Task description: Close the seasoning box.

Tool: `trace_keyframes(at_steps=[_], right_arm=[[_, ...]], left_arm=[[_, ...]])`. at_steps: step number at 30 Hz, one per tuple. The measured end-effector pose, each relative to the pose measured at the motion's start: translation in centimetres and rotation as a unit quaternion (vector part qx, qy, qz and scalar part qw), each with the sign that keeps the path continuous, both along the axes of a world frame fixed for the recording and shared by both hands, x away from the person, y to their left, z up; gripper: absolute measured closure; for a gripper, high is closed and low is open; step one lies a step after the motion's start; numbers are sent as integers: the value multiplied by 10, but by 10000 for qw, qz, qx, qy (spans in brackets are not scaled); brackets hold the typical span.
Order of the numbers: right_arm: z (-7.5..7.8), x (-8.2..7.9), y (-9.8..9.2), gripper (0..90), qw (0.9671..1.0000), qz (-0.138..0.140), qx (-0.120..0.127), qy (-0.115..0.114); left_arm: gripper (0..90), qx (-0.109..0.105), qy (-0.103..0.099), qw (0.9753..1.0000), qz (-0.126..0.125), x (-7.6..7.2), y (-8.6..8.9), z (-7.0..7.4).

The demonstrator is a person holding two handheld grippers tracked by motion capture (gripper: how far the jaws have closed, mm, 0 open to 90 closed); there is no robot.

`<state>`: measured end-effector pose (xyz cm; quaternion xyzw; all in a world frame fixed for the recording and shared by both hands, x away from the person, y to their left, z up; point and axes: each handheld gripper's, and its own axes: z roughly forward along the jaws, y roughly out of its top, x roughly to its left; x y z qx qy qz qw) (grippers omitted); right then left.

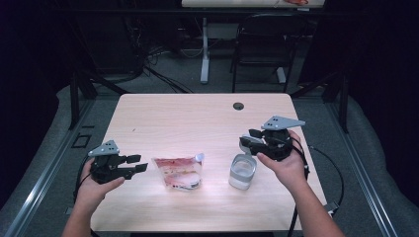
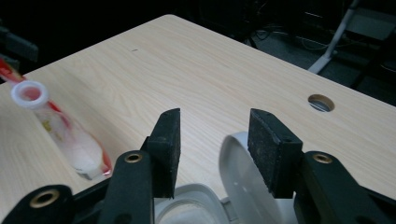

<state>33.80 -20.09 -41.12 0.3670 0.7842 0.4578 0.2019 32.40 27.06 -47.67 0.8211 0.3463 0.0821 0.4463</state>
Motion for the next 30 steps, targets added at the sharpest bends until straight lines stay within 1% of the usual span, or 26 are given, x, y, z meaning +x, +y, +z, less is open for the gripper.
trace_keyframes(at_steps=[2, 3, 4, 6, 9, 10, 13, 15, 19, 21, 22, 25, 26, 27, 30], right_arm=[[0, 3, -6, 579, 9999, -109, -31, 0], [0, 4, -8, 586, 9998, -188, -6, 4], [0, 5, -11, 606, 9997, -226, -40, 17], [-1, 7, -15, 632, 9995, -319, 27, 10], [0, 9, -21, 672, 9991, -428, -8, 1], [-1, 10, -22, 697, 9987, -500, 5, -18], [0, 11, -28, 776, 9983, -589, -2, -3], [-1, 14, -31, 826, 9977, -684, 34, -13], [-3, 19, -39, 898, 9962, -861, 33, 80], [-5, 22, -42, 900, 9958, -905, 62, 123], [-7, 24, -43, 900, 9954, -940, 61, 153], [-11, 27, -45, 900, 9950, -970, 27, 214], [-15, 29, -46, 900, 9946, -1001, 28, 281], [-17, 30, -46, 900, 9944, -1001, 72, 326], [-22, 31, -45, 900, 9944, -977, 93, 384]], left_arm=[[513, -5, -3, 10000, -9, 0, 0, 0], [513, 0, -5, 10000, -6, 0, 0, 0], [513, 3, -1, 10000, -6, 0, 0, 0], [513, -4, -3, 10000, -7, 0, 0, 0], [513, -16, 5, 10000, 19, -1, 1, 0], [513, -1, 9, 10000, 16, -1, 1, 0], [513, -4, 13, 10000, 18, 0, 1, 0], [513, 1, -9, 10000, 7, 0, 0, 0], [513, 21, 6, 10000, -1, 0, 0, -1], [513, 34, 5, 10000, 12, 0, 1, 0], [513, -11, 15, 10000, 34, 0, 1, -1], [513, -1, -2, 10000, 42, 0, 2, 0], [513, 2, -10, 10000, 56, 0, 3, 0], [513, -8, -6, 10000, 71, 0, 3, 0], [513, 28, -20, 10000, 66, 1, 3, -1]])
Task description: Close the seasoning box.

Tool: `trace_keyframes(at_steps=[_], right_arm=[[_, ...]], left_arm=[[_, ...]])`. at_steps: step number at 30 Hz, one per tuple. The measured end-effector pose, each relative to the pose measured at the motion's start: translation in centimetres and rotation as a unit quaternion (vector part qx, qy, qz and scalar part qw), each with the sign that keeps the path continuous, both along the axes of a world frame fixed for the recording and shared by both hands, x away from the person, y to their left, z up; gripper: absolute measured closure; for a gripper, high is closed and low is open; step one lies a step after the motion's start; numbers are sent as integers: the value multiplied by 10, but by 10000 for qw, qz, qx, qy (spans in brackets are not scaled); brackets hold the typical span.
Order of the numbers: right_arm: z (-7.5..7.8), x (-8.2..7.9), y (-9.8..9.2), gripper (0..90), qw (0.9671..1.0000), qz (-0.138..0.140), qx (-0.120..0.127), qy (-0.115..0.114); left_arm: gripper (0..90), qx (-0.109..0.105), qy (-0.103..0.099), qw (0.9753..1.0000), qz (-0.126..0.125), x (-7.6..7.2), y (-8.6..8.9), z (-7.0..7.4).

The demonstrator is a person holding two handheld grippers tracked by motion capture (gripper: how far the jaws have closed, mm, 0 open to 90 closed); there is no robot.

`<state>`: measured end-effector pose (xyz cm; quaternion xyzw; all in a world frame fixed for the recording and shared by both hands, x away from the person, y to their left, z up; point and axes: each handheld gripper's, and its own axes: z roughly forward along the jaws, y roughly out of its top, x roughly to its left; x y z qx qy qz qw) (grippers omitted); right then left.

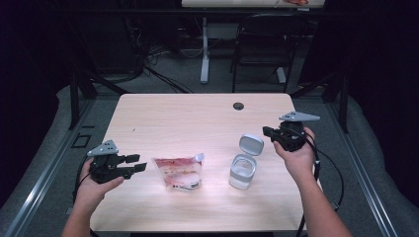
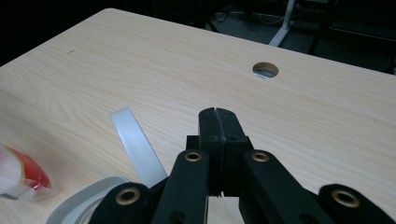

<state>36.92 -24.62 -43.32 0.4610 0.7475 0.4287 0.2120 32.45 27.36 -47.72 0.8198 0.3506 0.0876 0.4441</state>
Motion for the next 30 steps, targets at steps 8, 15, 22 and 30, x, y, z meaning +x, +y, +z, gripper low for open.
trace_keyframes(at_steps=[8, 15, 22, 30], right_arm=[[-8, -1, 4, 900, 9999, 69, 53, 88], [-6, -7, 9, 900, 9997, 239, 50, 42], [-6, -17, 18, 900, 9990, 451, 17, 17], [-12, -27, 24, 900, 9982, 601, 21, 29]], left_arm=[[512, -25, -1, 10000, -3, 0, 0, 0], [511, -17, -6, 10000, 14, 0, 0, 0], [510, -11, -10, 10000, 17, 0, 0, 1], [509, -22, -15, 10000, 26, -1, 1, 1]])
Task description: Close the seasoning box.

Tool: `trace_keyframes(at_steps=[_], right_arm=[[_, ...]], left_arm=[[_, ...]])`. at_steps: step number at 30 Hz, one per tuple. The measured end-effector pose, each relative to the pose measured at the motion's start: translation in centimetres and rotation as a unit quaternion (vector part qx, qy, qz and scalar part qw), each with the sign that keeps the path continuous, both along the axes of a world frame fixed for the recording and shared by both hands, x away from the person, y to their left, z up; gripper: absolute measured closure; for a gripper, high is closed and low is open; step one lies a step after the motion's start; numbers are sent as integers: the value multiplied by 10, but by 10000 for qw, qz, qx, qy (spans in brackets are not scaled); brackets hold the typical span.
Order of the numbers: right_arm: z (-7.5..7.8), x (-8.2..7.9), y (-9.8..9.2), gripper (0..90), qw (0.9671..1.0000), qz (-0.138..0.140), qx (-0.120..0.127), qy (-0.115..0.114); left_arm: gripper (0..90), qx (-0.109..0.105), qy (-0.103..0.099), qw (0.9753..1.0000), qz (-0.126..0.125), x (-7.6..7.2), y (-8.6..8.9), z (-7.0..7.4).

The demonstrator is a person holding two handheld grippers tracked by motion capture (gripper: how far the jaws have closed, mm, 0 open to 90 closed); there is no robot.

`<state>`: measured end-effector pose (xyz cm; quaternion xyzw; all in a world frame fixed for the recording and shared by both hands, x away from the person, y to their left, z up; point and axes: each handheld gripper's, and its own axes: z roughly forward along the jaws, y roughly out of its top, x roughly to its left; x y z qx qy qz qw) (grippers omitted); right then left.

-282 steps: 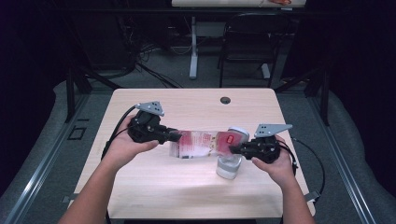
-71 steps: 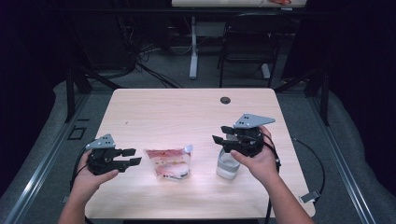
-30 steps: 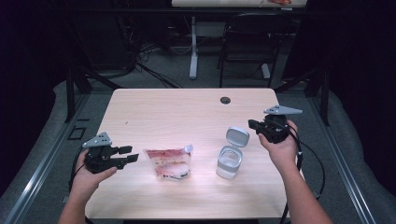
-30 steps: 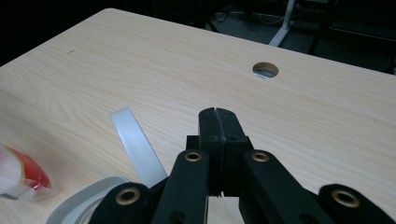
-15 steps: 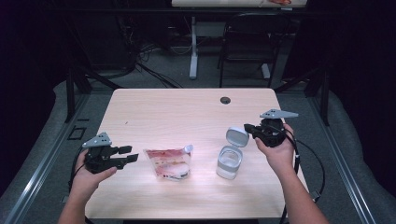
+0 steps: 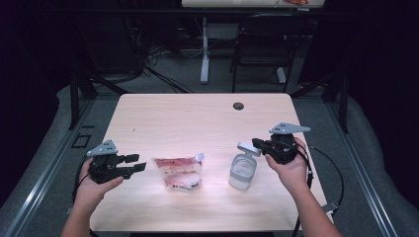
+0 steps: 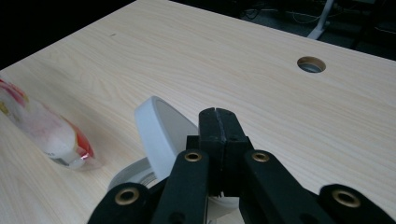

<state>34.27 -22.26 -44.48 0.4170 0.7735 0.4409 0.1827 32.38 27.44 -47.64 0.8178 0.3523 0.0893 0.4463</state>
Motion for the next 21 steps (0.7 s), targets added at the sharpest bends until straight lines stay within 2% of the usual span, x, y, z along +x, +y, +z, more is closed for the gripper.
trace_keyframes(at_steps=[8, 14, 21], right_arm=[[-4, -11, 3, 899, 9999, 112, 66, -33], [-7, -20, 2, 890, 9998, 79, -99, -162], [-16, -29, -5, 878, 9998, -47, -70, -199]], left_arm=[[506, 3, -2, 10000, 10, 0, 0, 0], [499, 1, -6, 10000, 55, 0, 0, -1], [497, -2, -25, 10000, 87, 1, 2, -2]])
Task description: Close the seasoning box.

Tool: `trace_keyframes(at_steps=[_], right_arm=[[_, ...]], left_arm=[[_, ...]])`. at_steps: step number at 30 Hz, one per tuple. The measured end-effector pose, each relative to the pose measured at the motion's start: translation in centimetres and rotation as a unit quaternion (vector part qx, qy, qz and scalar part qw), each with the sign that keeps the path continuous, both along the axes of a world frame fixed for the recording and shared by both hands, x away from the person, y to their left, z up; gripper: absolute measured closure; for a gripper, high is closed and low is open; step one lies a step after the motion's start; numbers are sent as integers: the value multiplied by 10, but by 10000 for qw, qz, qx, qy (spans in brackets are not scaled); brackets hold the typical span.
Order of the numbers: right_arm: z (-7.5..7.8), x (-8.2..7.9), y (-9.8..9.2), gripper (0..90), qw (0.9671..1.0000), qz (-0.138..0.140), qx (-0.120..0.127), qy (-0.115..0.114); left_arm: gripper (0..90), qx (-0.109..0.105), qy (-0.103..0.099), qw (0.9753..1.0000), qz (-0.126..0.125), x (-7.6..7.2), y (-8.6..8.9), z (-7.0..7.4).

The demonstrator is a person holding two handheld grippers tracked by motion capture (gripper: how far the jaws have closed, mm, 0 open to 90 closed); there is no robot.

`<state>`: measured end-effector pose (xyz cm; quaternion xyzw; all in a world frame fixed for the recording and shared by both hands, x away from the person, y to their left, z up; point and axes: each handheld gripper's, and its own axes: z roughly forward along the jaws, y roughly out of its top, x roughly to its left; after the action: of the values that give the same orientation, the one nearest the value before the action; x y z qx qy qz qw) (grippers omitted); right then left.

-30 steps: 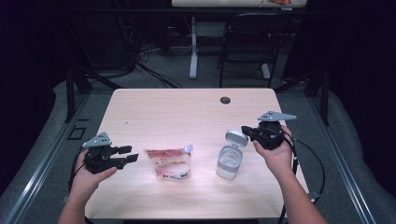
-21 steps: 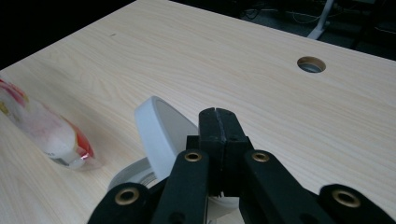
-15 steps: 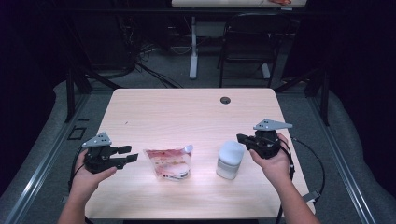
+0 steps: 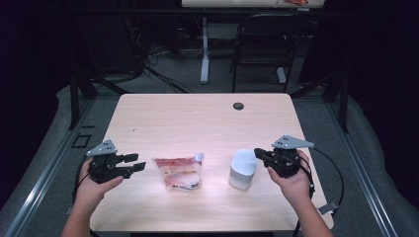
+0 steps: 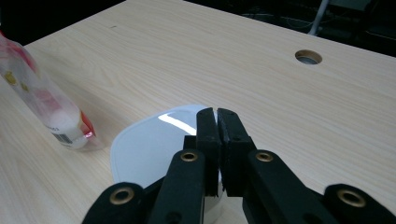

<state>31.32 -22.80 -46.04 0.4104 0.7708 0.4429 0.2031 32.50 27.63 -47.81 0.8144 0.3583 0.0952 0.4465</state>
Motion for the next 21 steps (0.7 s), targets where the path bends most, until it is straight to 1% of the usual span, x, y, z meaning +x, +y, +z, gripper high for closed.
trace_keyframes(at_steps=[4, 7, 8, 9, 12, 15, 16, 19, 21], right_arm=[[-4, -5, -4, 870, 10000, -76, -5, -18], [-11, -13, -10, 857, 9998, -172, 83, -28], [-13, -15, -12, 856, 9998, -211, 58, -38], [-15, -17, -14, 854, 9996, -263, 90, -37], [-22, -23, -19, 847, 9992, -359, 182, 0], [-29, -27, -23, 835, 9986, -493, 171, 32], [-33, -27, -25, 831, 9983, -549, 209, 45], [-40, -29, -28, 818, 9975, -671, 188, 108], [-44, -30, -30, 793, 9971, -734, 146, 105]], left_arm=[[495, 1, 19, 10000, 20, 0, 1, -1], [494, -21, 18, 10000, 43, 0, 0, -1], [493, -26, 23, 10000, 53, 0, 0, -1], [493, -38, 16, 10000, 65, 0, 0, -2], [492, -13, 21, 10000, 68, 1, 0, -2], [490, -6, 15, 10000, 82, 1, -1, -3], [489, 11, 17, 10000, 76, 1, -1, -3], [488, 17, 32, 10000, 78, 2, -1, -4], [488, 11, 33, 9999, 101, 2, 0, -4]])
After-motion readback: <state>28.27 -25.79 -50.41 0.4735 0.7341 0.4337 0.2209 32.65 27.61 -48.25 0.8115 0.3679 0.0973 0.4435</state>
